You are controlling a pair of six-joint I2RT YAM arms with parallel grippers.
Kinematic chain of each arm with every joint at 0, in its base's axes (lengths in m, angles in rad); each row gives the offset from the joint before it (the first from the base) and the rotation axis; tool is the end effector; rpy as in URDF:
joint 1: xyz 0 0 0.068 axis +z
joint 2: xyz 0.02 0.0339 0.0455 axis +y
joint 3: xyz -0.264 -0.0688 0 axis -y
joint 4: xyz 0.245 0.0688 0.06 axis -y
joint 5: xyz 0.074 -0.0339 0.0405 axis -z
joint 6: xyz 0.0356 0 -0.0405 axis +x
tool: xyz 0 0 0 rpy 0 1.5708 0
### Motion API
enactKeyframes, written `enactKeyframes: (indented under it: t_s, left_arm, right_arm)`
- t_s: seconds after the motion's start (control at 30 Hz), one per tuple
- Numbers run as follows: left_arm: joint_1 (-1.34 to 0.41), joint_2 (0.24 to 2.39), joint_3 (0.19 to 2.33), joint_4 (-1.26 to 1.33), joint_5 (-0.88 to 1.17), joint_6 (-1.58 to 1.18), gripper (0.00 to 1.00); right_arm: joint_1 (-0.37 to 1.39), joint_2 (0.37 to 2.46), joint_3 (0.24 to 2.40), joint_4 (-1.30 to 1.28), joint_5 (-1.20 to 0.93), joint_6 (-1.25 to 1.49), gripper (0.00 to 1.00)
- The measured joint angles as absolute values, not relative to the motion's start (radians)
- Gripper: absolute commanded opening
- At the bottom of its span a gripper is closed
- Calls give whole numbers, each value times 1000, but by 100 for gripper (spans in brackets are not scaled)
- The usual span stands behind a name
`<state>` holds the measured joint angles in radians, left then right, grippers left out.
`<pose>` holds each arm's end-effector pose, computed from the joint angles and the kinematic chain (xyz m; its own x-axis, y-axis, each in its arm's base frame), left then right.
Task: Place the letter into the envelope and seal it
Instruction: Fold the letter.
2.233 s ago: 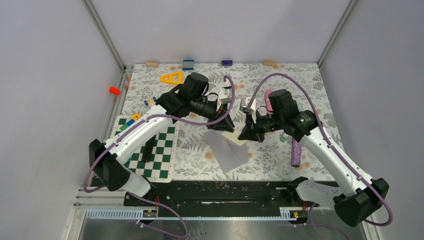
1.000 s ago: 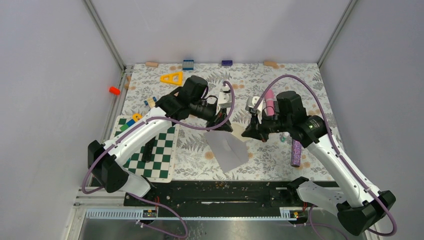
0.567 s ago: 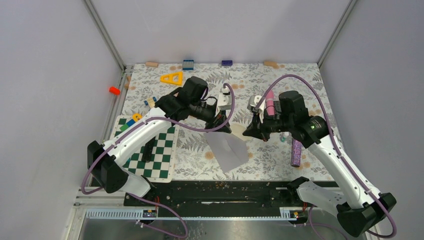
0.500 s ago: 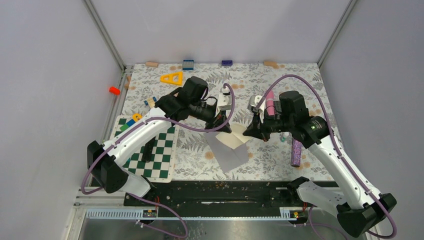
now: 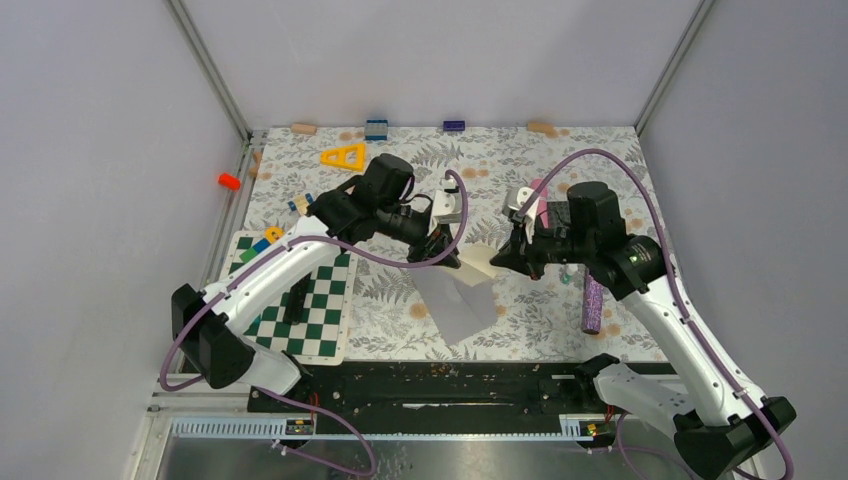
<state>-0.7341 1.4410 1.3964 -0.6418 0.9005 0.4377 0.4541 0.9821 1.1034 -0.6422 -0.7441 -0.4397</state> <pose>0.2097 -0.2268 0.3634 -0.0590 0.4079 -0.9111 0.9840 -0.1300 -0.1219 0.1658 0.1078 0.3724 -0.0426 -0.3693 -0.9283 -0.9601 0.2721 -0.0642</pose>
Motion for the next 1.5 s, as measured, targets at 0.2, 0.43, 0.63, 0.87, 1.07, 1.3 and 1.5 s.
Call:
enactKeyframes:
  t_s: [0.2,0.43,0.63,0.87,1.07,1.3,1.5]
  left_arm:
    - [-731,1440,1390,-656,897,453,14]
    - [-725,1435,1380,-670,893,475,15]
    - [-720,1433,1379,-706,891,489,0]
    - [-718,1433,1378,-718,892,510,3]
    - [-713,1433,1378,-727,893,523,20]
    - [-710,1433,1378,-746,892,526,0]
    - [-709,1433,1375,-742,892,521,74]
  right_arm:
    - [443,967,1103,-642,-740,-439,0]
    - [431,951,1103,-637,-723,-437,0]
    - [421,940,1104,-637,-717,-436,0]
    - [415,929,1108,-637,-717,-429,0]
    - [410,914,1110,-637,-719,-425,0]
    - [405,904,1115,-636,-718,-422,0]
    - [403,900,1115,-636,-719,-421,0]
